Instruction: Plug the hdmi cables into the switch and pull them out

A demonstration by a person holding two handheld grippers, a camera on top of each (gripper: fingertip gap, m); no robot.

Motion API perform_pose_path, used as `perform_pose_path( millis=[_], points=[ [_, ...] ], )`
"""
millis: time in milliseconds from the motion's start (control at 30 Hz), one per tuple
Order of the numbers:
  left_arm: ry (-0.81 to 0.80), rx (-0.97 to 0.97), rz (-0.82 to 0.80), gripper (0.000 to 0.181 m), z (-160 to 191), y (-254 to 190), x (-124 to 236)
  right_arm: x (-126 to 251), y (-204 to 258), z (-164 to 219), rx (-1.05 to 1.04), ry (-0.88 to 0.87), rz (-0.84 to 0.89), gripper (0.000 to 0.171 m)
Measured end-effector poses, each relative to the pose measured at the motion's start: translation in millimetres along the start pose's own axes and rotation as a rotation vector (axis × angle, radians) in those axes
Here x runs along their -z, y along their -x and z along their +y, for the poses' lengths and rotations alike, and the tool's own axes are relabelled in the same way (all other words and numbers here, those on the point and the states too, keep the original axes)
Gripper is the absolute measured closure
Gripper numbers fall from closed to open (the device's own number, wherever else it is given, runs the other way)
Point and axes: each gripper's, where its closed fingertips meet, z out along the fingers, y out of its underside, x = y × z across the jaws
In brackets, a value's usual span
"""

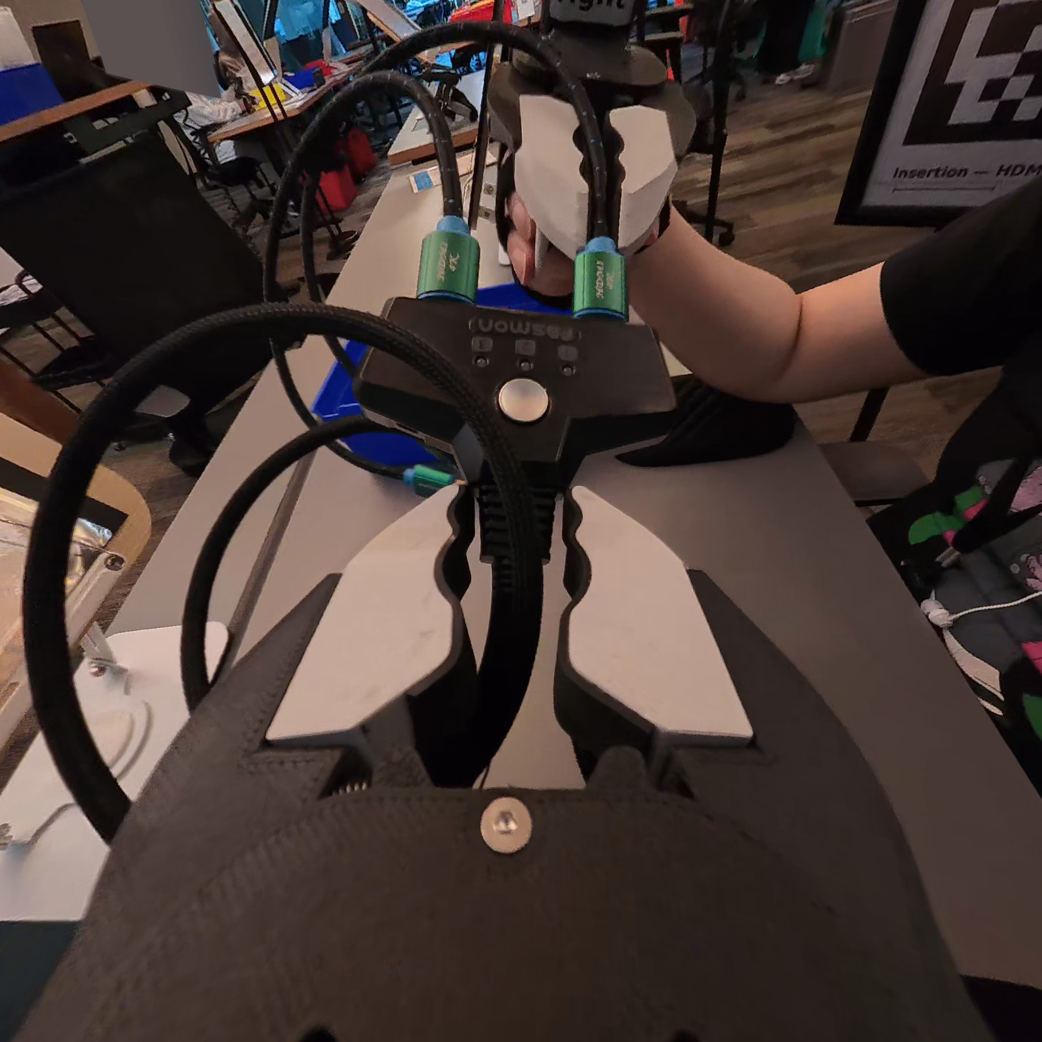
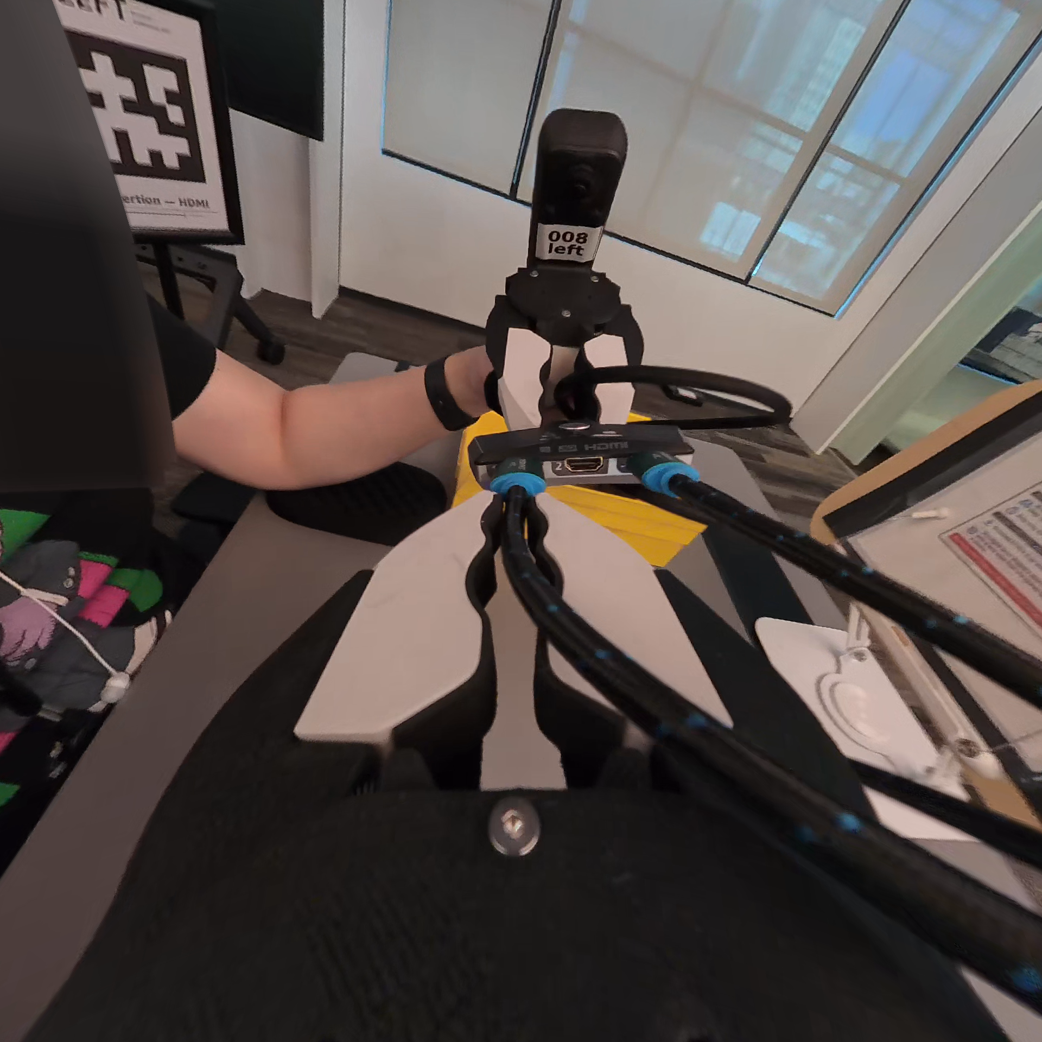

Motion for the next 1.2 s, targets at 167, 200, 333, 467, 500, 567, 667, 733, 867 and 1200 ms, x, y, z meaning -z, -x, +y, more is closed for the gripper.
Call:
perform_pose_path(
  millis=[167,200,333,467,500,567,667,733,867,1200],
  points=[
    [-0.004,-0.009,-0.037,0.152,-2,5,3,-2,-8,-5,-0.144,-0.071,-0.021,0.164],
    [0.006,-0.009,-0.046,0.152,0,6,4,-2,-9,-3,-0.149,-0.071,-0.017,0.164],
    [0.022,-0.015,-0.07,0.152,0,8,6,-4,-11,0,-0.093,-0.043,0.014,0.165],
    [0.021,-0.008,-0.075,0.152,-1,7,8,-6,-8,0,-0.041,-0.009,0.038,0.165],
    [0.021,0.002,-0.076,0.152,0,8,7,-6,-9,0,-0.034,-0.005,0.042,0.165],
    [0.006,0.037,-0.072,0.152,-1,9,5,-3,-12,-1,-0.032,-0.008,0.061,0.165],
    [0.037,0.054,-0.094,0.152,5,14,2,-3,-17,4,-0.021,0.018,0.082,0.165],
    [0.036,0.065,-0.102,0.152,6,17,1,-4,-19,4,-0.027,0.012,0.087,0.165],
    [0.042,0.074,-0.108,0.152,9,19,0,-4,-21,8,-0.03,0.024,0.097,0.165],
    [0.052,-0.1,-0.483,0.153,-2,55,2,0,-76,9,-0.402,-0.208,0.326,0.131]
  ],
)
